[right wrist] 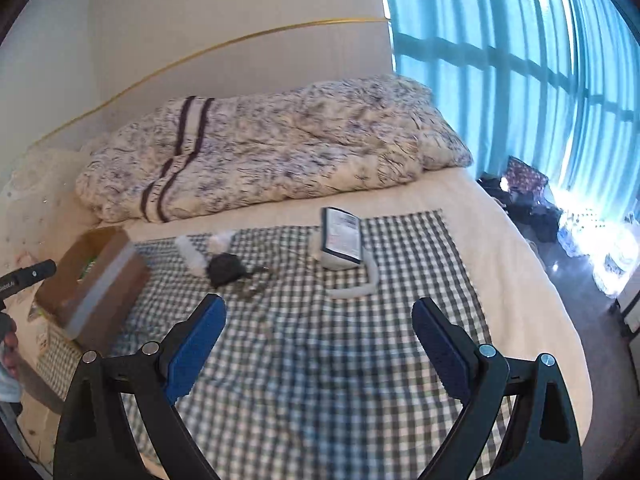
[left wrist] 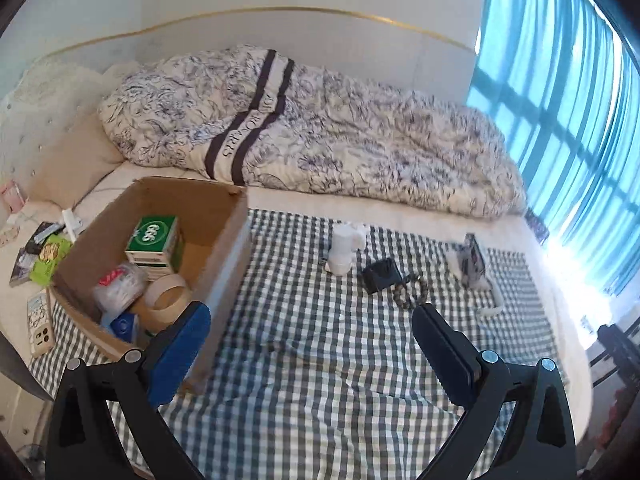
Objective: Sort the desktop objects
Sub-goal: 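Withdraw both open tools and move them toward the remaining items, then grasp the navy tissue pack with the right tool while the left tool grasps the black case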
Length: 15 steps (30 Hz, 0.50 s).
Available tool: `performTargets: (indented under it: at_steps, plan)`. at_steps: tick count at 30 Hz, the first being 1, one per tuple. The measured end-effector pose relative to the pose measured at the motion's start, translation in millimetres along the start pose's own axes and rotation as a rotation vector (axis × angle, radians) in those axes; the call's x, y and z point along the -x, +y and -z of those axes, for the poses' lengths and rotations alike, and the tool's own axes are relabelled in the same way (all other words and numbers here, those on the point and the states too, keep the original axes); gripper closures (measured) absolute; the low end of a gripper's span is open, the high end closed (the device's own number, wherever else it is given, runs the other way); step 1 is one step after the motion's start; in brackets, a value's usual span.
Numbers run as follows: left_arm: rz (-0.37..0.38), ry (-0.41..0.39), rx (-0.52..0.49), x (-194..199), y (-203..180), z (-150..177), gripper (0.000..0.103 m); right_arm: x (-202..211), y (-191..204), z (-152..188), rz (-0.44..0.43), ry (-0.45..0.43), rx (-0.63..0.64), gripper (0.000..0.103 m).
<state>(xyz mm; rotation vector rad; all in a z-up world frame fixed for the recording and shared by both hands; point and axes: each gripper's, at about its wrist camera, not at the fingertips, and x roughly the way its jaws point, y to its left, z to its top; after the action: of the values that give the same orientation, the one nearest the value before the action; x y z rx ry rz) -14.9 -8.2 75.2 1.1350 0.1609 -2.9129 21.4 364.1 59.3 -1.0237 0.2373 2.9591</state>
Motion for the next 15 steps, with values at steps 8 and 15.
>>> performTargets:
  at_steps: [8,15]
  plan:
    - [0.011,0.026,-0.115,-91.7,-39.7,-0.3,0.0,-59.3,-2.3,2.1,0.063,-0.015,0.018,0.008]
    - [0.043,0.013,-0.172,-191.7,-57.1,2.2,0.0,-129.4,6.3,-24.0,0.055,-0.023,-0.025,0.008]
